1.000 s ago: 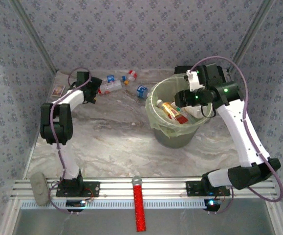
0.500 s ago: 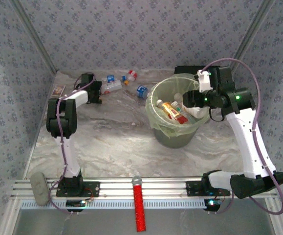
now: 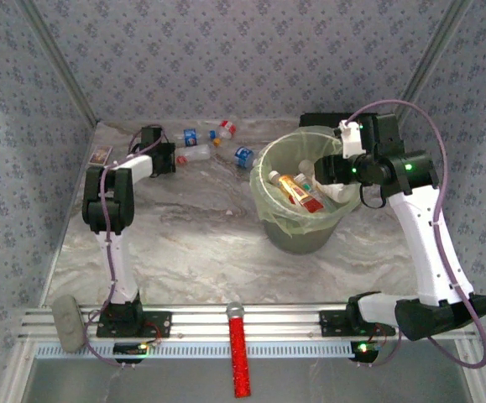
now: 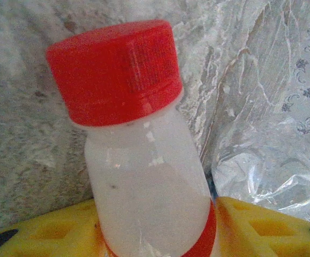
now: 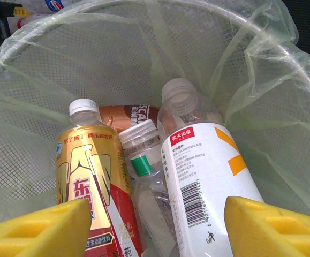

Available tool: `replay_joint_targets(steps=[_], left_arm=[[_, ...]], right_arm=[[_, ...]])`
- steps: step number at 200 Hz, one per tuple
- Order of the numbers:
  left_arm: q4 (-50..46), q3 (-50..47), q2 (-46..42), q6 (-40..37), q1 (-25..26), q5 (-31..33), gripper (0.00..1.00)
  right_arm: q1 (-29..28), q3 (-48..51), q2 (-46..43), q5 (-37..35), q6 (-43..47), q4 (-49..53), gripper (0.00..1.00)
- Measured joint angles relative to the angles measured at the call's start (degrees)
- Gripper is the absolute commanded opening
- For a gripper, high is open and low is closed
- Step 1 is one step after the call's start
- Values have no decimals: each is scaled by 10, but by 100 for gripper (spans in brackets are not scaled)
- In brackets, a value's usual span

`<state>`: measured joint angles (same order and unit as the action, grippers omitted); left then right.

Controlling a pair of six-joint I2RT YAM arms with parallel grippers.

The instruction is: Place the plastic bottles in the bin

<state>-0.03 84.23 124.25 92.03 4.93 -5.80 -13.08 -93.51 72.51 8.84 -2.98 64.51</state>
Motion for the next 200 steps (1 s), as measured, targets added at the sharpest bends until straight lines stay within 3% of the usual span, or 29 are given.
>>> replay_joint_targets(steps=[102,149,185,200], left_arm=[[13,-196,-235,-97,13,22,44],[-17,-222,-391,-229,50,-12,44],[-28,-222,-496,-313,75,-93,46],[-27,-223,-522,-330,85,-128,46]], right_arm=[[-21,-47,2,37,4,6,69],[-116,-137,50,45,9,5,69],[-208,-189,119,45,9,-10,70],[-236,-210,151,49,9,-17,76]])
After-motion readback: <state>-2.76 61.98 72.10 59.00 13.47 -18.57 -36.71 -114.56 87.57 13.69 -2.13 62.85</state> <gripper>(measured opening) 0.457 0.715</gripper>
